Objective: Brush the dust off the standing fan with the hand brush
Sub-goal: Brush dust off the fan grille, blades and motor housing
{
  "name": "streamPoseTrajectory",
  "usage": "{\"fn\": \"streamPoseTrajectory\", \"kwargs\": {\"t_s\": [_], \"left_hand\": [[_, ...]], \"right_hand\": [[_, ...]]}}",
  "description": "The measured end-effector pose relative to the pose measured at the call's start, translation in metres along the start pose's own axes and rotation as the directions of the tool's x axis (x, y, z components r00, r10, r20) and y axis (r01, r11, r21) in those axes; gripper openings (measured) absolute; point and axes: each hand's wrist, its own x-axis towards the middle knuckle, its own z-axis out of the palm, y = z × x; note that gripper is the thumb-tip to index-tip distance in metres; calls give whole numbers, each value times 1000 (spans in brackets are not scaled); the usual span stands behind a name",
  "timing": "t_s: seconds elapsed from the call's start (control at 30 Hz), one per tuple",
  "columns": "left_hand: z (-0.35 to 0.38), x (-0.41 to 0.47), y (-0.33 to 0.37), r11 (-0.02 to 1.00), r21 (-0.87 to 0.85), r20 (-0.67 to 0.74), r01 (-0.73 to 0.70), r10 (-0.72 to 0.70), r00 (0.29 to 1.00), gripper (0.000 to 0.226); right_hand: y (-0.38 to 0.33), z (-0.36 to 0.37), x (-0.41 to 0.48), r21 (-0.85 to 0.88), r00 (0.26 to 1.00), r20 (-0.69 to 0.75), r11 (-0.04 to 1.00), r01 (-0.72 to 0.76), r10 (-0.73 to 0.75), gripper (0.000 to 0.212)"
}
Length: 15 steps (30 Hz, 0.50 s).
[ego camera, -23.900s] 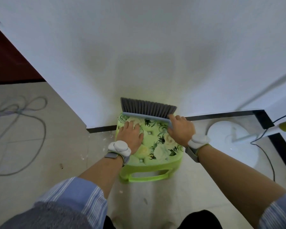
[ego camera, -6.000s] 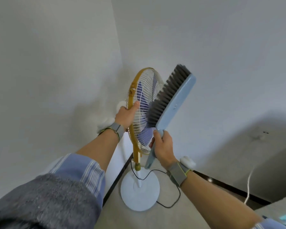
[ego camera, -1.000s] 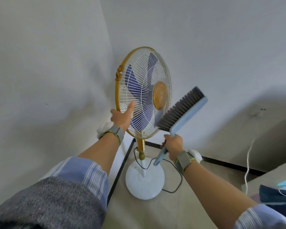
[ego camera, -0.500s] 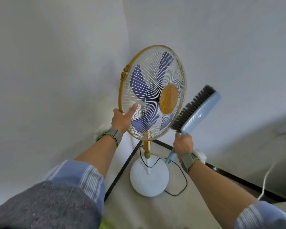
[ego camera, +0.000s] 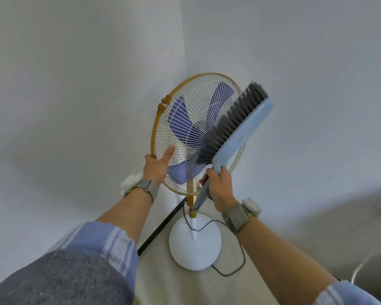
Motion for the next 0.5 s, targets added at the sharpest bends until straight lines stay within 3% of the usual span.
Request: {"fn": "streamPoseTrajectory", "kwargs": {"t_s": [0.17, 0.33, 0.4, 0.5], "left_hand": [[1, -9, -5, 999, 32, -73, 2, 0, 997, 87], [0, -12, -7, 999, 50, -98, 11, -6, 995, 88], [1, -13, -6, 999, 36, -91, 3, 1, 996, 88], [4, -16, -8, 999, 54, -84, -7, 12, 996, 88]], "right_hand": [[27, -44, 8, 98, 940, -85, 942, -321, 329, 14], [44, -44, -6, 183, 886, -138, 891, -416, 442, 19], [31, -31, -10, 344, 880, -66, 839, -422, 470, 22], [18, -17, -10, 580, 867, 107, 678, -452, 486, 20]]}}
